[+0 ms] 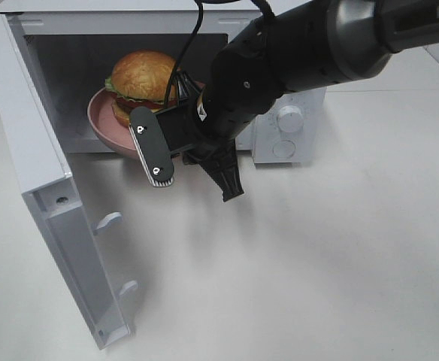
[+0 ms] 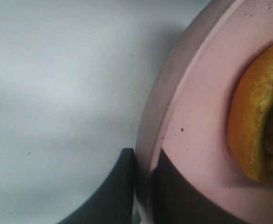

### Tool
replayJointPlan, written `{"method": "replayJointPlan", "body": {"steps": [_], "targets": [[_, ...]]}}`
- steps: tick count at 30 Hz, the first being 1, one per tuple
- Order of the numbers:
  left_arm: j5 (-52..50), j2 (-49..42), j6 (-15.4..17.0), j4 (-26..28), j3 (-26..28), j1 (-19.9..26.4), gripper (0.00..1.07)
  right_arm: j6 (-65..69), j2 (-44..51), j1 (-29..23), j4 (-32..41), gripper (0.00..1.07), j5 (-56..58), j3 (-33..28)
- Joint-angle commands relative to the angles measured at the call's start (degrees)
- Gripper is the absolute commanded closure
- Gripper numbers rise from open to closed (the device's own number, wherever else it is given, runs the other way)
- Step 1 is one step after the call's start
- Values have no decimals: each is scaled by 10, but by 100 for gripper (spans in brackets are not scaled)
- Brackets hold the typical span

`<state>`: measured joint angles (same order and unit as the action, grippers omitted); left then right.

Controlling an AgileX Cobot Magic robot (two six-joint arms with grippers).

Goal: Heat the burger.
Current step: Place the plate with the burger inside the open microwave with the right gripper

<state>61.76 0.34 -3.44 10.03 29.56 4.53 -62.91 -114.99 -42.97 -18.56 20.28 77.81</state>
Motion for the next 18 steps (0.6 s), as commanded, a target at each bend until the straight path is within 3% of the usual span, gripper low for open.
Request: {"method": "replayJointPlan", "body": {"steps": [1, 18], "targets": [[-5, 1, 1, 3, 0, -3, 16, 13, -1, 2, -25, 107, -29, 21], [-5, 1, 1, 3, 0, -3, 16, 62, -66, 2, -63, 107, -14, 124]]}}
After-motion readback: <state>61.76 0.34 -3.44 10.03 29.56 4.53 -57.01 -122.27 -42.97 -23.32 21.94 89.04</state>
